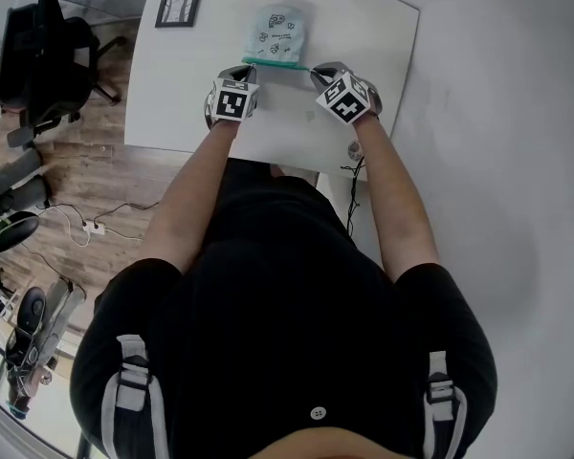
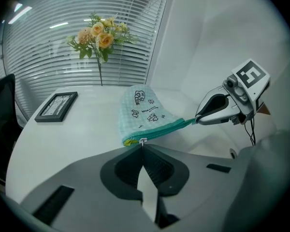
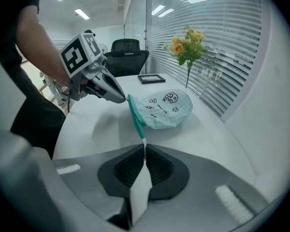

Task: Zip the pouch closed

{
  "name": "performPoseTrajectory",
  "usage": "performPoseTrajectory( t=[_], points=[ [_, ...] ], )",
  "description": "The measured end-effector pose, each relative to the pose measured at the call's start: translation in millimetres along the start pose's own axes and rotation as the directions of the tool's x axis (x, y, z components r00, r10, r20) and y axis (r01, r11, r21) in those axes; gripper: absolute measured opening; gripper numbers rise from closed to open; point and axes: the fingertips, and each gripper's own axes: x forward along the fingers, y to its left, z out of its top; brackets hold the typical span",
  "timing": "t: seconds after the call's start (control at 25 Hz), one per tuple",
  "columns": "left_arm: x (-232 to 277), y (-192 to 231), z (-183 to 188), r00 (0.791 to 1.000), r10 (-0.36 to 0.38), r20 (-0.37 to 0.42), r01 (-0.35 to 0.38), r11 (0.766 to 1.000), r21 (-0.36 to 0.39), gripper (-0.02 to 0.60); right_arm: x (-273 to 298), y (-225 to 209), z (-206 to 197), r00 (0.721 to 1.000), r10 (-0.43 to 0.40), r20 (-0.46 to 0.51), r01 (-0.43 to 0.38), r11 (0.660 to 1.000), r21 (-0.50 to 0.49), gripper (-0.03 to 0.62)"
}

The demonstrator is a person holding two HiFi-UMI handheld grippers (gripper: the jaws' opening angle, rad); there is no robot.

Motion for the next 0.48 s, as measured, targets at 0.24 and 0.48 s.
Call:
performPoseTrajectory(
  t=[0.24, 0.48],
  points=[
    [-4.1, 5.0, -5.8, 1.000, 0.011, -0.017, -0.011, 1.000, -0.007, 0.009, -3.2, -0.5, -7.5, 1.000, -0.004, -0.002, 0.004, 1.000, 0.012, 0.025],
    [-0.7, 7.5, -10.9, 1.000, 0.015, -0.028, -0.015, 1.000, -0.011, 0.009, 2.1, 6.2, -11.4, 1.000, 0.002, -0.007, -0.002, 1.000, 0.027, 0.025]
  ],
)
